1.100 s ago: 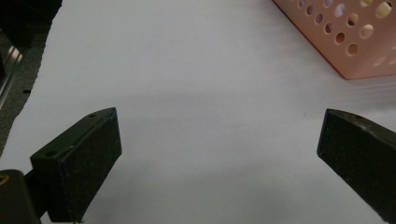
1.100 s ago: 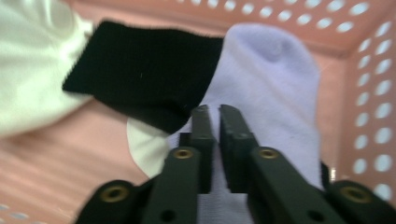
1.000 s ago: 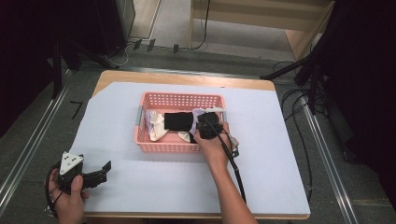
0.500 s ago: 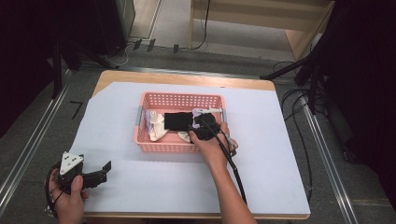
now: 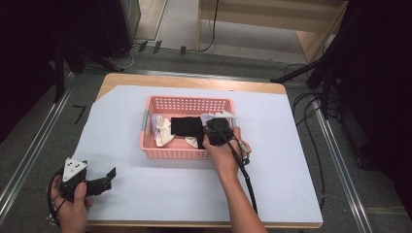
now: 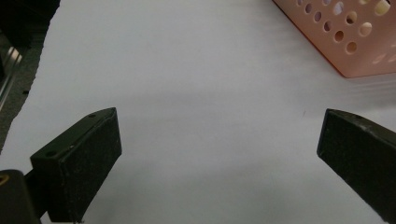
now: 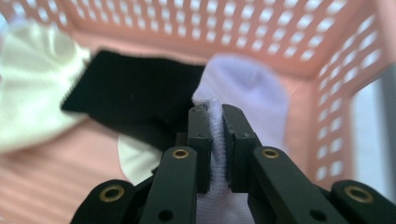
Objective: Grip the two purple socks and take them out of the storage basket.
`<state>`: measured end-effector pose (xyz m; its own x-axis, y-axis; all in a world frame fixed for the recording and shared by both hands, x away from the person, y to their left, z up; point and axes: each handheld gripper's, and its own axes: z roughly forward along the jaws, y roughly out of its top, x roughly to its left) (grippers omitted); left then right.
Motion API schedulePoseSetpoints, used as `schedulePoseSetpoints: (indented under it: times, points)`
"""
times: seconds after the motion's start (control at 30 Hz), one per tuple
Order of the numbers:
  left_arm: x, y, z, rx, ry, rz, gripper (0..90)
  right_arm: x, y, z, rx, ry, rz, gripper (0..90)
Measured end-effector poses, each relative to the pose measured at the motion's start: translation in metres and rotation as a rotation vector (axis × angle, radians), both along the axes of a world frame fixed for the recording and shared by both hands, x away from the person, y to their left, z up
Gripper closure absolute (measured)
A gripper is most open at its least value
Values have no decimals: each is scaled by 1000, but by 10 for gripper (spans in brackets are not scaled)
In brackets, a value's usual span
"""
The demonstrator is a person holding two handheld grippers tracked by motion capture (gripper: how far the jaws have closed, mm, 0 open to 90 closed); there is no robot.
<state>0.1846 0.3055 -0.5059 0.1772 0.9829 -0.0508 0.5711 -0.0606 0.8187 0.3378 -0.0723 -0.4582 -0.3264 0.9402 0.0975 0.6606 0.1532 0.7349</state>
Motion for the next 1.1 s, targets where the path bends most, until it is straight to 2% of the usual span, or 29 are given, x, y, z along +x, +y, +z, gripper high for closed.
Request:
schedulePoseSetpoints:
  times: [0.23,0.5,0.57,0.6,0.63,0.67,0.73,0.9,1.0,1.1]
  points:
    - [0,0,0,-1,0,-1,5,-19,-15,29,79,-177,7,836]
    - [0,0,0,1,0,-1,5,-47,-31,58,179,-285,74,834]
    - [0,-1,0,2,0,0,5,-50,-33,61,195,-284,83,833]
    - [0,-1,0,0,-2,2,5,-49,-34,61,200,-263,87,832]
    - [0,-1,0,0,-2,2,5,-49,-34,61,200,-263,87,832]
    - [0,-1,0,2,0,0,5,-39,-30,53,164,-200,75,830]
    - [0,-1,0,1,0,0,5,-28,-24,44,129,-153,62,826]
    - [0,-1,0,5,3,-3,5,-6,-2,26,75,-82,69,800]
    - [0,0,0,-2,2,-3,5,4,10,17,50,-49,81,724]
    - [0,0,0,-3,3,-4,5,10,17,9,38,-36,80,619]
